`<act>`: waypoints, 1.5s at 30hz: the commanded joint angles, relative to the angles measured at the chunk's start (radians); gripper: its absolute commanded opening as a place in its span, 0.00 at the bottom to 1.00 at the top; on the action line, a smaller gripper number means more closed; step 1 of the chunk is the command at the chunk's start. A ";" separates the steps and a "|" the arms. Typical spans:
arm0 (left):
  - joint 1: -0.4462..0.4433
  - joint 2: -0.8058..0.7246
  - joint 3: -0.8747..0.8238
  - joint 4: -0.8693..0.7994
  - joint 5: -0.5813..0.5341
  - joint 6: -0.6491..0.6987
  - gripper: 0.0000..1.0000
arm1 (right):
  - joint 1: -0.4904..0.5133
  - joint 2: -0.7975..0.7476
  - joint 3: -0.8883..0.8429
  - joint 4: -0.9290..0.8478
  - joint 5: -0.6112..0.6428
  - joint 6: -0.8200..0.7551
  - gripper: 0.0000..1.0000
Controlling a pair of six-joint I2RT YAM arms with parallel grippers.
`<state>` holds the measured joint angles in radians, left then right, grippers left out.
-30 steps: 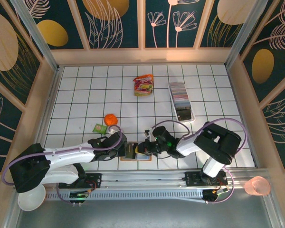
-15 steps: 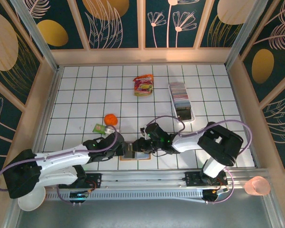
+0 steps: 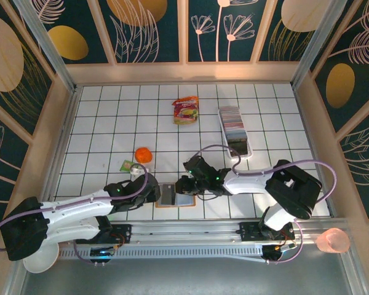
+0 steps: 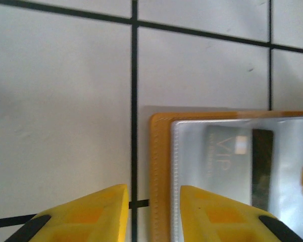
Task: Put the credit cards into the card holder
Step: Insert the credit card into the card slot.
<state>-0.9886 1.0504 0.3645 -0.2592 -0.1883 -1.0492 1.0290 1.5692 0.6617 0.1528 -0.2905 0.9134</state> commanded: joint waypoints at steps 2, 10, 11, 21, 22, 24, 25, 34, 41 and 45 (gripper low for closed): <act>-0.003 0.004 -0.032 0.053 0.010 -0.028 0.32 | 0.016 0.039 0.049 -0.055 0.037 -0.024 0.17; -0.003 0.014 -0.073 0.127 0.056 -0.038 0.31 | 0.034 0.090 0.082 -0.077 0.046 -0.013 0.22; -0.004 0.013 -0.077 0.131 0.057 -0.040 0.30 | 0.038 0.094 0.085 -0.079 0.051 -0.013 0.22; -0.004 0.046 -0.101 0.187 0.094 -0.039 0.24 | 0.058 0.139 0.133 -0.051 0.049 -0.003 0.22; -0.004 0.049 -0.104 0.194 0.096 -0.040 0.23 | 0.060 0.147 0.145 -0.053 0.048 -0.005 0.22; -0.003 0.055 -0.105 0.201 0.099 -0.037 0.23 | 0.066 0.154 0.166 -0.056 0.051 -0.010 0.21; -0.004 0.059 -0.105 0.201 0.099 -0.038 0.22 | 0.068 0.158 0.177 -0.060 0.057 -0.013 0.21; -0.003 0.061 -0.108 0.208 0.096 -0.044 0.21 | 0.088 0.175 0.207 -0.043 0.052 -0.002 0.21; -0.003 0.022 -0.108 0.180 0.069 -0.048 0.27 | 0.089 0.080 0.187 -0.169 0.148 -0.010 0.30; -0.004 0.010 -0.109 0.172 0.064 -0.046 0.31 | 0.091 0.004 0.158 -0.240 0.202 -0.008 0.35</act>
<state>-0.9886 1.0466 0.2832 -0.1303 -0.1722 -1.0798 1.1110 1.6413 0.8299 -0.0132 -0.1596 0.9142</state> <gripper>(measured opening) 0.309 0.346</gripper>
